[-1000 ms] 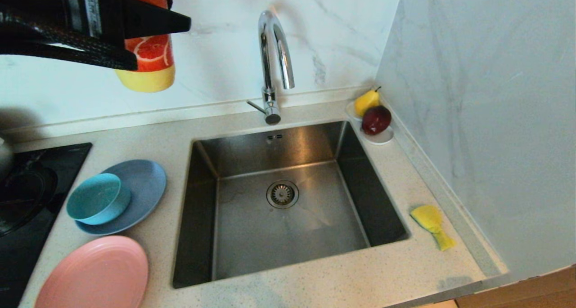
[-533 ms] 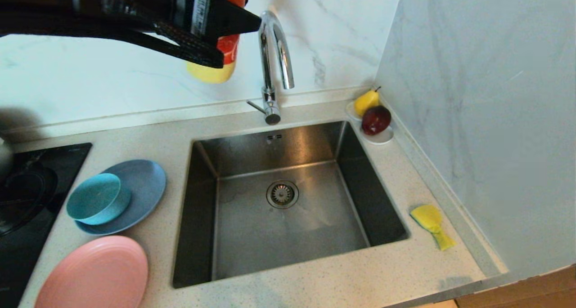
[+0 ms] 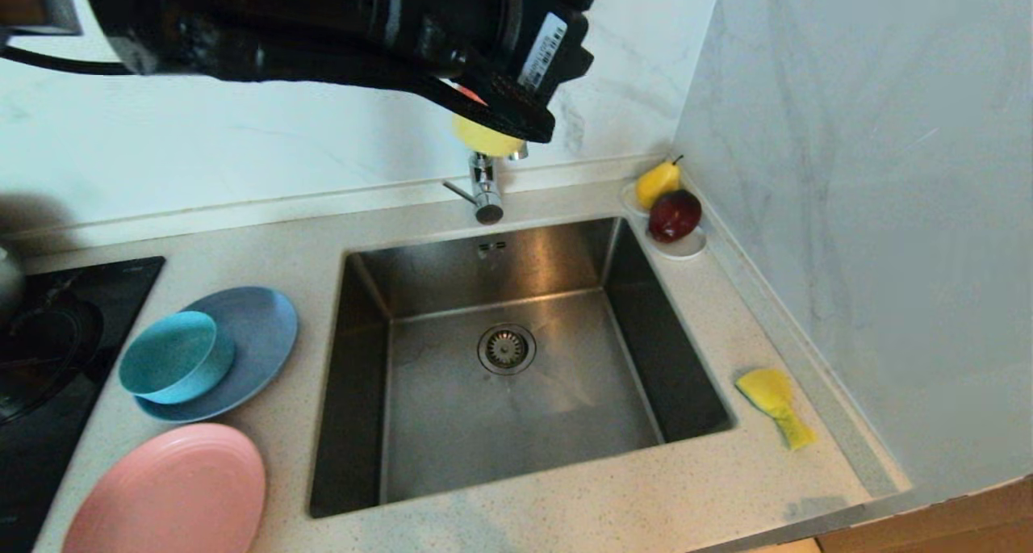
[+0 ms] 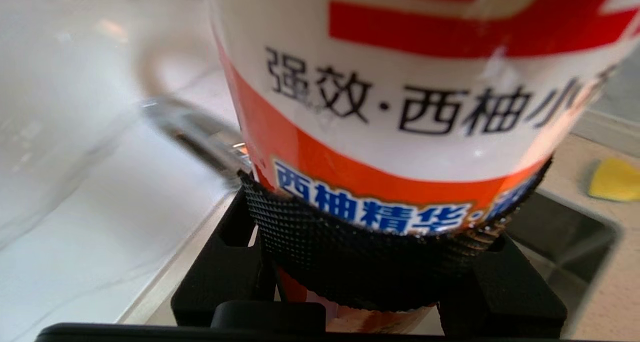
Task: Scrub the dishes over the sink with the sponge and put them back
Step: Squeeze it onto the sponge
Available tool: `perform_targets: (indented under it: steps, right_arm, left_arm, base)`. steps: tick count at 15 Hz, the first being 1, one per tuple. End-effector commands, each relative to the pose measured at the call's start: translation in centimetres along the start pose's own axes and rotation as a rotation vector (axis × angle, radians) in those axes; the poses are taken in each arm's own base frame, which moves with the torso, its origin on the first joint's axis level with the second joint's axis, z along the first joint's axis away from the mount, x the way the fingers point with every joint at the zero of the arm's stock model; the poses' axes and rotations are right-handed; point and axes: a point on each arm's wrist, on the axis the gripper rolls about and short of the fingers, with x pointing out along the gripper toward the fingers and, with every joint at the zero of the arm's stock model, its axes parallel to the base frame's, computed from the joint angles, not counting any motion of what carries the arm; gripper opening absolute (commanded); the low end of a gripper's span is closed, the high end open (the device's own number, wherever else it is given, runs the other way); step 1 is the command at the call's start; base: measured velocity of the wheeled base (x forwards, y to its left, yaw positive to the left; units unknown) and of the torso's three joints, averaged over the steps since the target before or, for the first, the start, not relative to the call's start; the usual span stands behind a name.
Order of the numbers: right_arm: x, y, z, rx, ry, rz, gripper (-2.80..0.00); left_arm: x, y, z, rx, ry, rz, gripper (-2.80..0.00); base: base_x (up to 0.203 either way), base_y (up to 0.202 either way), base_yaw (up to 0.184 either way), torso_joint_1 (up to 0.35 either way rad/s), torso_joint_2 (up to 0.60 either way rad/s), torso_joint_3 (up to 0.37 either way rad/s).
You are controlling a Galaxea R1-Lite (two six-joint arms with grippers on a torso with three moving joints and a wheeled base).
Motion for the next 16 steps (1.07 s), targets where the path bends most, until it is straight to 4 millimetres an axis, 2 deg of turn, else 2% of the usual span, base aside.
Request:
perform_targets:
  steps: [1, 7, 10, 16]
  right_arm:
    - [0.0, 0.0, 0.0, 0.0, 0.0, 0.0, -2.8]
    - [0.0, 0.0, 0.0, 0.0, 0.0, 0.0, -2.8]
    - [0.0, 0.0, 0.0, 0.0, 0.0, 0.0, -2.8]
    - [0.0, 0.0, 0.0, 0.0, 0.0, 0.0, -2.8]
  left_arm:
    - [1.3, -1.9, -0.3, 0.025, 0.02, -0.03, -2.8]
    - [2.8, -6.3, -0.6, 0.084, 0.064, -0.08, -2.8]
    - [3.4, -7.9, -1.1, 0.144, 0.093, -0.107, -2.8]
    - [4.1, -11.5, -3.1, 0.235, 0.188, -0.147, -2.8]
  base:
    - [0.0, 0.0, 0.0, 0.0, 0.0, 0.0]
    - [0.0, 0.0, 0.0, 0.0, 0.0, 0.0]
    - [0.0, 0.0, 0.0, 0.0, 0.0, 0.0]
    - [0.0, 0.0, 0.0, 0.0, 0.0, 0.0]
